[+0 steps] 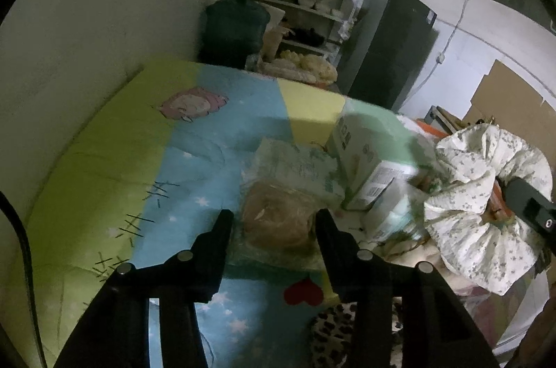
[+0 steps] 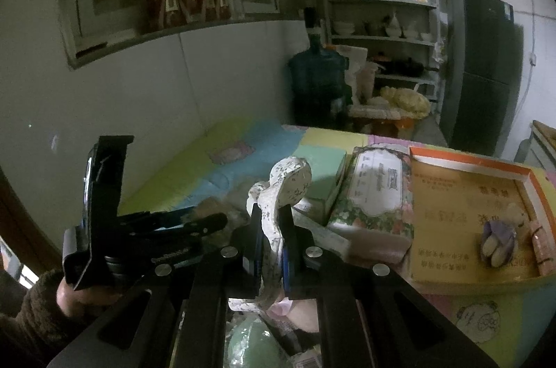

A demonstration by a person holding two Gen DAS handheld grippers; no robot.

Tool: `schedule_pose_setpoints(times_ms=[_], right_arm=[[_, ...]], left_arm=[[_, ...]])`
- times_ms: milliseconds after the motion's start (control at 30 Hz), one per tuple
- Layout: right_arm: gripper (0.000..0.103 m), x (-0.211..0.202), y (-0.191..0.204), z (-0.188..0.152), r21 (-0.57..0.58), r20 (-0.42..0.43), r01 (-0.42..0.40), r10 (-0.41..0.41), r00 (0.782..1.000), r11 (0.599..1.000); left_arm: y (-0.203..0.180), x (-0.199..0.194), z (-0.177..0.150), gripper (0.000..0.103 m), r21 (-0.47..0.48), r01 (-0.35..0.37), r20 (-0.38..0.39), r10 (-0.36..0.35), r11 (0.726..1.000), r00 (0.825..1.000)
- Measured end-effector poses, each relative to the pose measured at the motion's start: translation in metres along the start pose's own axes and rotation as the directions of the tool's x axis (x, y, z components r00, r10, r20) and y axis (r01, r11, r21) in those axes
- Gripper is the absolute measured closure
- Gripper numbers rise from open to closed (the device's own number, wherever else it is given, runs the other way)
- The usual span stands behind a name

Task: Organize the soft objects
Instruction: 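Grasp the brown bagged item with the left gripper while the right gripper holds the ring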

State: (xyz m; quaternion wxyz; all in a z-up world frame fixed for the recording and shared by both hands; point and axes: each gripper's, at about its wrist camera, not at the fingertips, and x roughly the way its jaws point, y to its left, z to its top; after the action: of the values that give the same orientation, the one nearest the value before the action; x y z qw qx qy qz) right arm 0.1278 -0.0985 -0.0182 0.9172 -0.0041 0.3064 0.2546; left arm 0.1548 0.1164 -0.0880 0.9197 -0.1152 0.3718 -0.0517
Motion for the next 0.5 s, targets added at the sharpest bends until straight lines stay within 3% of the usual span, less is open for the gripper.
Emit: schedule_pose_setpoints(times_ms=[500], right_arm=[[0.095, -0.039, -0.017, 0.010, 0.006, 0.104, -0.005, 0.005, 0.995, 1.000]], left_arm=[[-0.051, -0.060, 0.013, 0.055, 0.052, -0.074, 0.140, 0.066, 0.996, 0.988]])
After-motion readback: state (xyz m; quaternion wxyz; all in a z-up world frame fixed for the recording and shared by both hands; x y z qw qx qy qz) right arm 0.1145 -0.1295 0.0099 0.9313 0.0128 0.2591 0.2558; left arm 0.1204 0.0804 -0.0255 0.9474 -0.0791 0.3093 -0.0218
